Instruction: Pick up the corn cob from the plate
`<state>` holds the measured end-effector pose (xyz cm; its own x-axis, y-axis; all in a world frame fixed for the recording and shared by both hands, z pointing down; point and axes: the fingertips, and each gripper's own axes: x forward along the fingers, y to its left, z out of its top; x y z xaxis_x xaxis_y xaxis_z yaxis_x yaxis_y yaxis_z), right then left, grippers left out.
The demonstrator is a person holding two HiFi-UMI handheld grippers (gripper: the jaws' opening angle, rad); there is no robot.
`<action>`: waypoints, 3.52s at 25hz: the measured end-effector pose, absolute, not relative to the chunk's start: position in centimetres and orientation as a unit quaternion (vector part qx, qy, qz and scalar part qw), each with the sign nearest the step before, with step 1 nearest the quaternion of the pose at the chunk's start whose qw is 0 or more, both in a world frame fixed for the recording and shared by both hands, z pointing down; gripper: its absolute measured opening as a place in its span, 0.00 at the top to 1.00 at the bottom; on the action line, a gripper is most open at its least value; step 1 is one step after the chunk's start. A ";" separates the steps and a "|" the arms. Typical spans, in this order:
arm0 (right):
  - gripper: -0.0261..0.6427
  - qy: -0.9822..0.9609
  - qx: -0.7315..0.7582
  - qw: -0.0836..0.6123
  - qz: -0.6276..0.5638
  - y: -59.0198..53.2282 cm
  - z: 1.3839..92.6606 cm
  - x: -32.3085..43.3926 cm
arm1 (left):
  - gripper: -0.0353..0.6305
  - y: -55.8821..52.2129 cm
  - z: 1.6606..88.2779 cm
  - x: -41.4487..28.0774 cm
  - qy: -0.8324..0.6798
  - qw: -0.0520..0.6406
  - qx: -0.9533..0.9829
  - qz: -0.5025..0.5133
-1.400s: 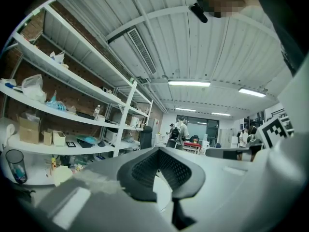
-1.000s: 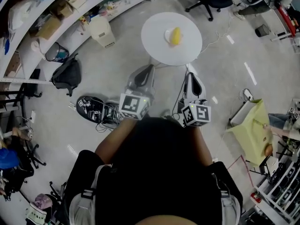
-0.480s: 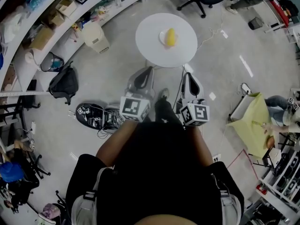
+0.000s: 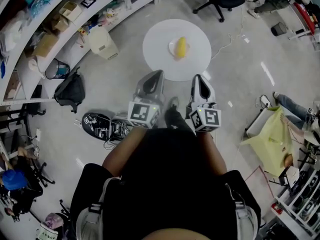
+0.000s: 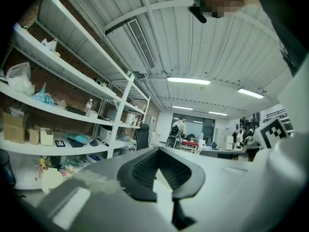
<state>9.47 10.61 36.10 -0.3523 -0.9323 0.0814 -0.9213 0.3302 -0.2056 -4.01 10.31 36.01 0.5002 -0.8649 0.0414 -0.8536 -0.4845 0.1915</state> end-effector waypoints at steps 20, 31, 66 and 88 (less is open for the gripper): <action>0.95 0.842 -0.521 0.010 -0.140 -0.8 38.3 15.5 | 0.95 -0.2 35.9 3.8 -0.536 0.106 0.837 -0.021; 0.95 0.841 -0.517 -0.008 -0.156 -4.2 40.2 14.2 | 0.95 -3.1 36.2 2.6 -0.549 0.097 0.830 -0.014; 0.95 0.789 -0.560 -0.099 -0.233 -14.8 55.4 12.0 | 0.95 -15.7 50.4 0.9 -0.527 0.213 0.822 0.030; 0.81 0.771 -0.551 -0.155 -0.280 -16.8 64.8 11.1 | 0.95 -17.9 56.7 1.1 -0.523 0.244 0.815 0.046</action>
<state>11.15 -16.79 64.77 -0.3451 -0.7625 0.5472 -0.9359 0.2357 -0.2618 1.07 -17.91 56.65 0.4492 -0.8302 0.3301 -0.8750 -0.3340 0.3506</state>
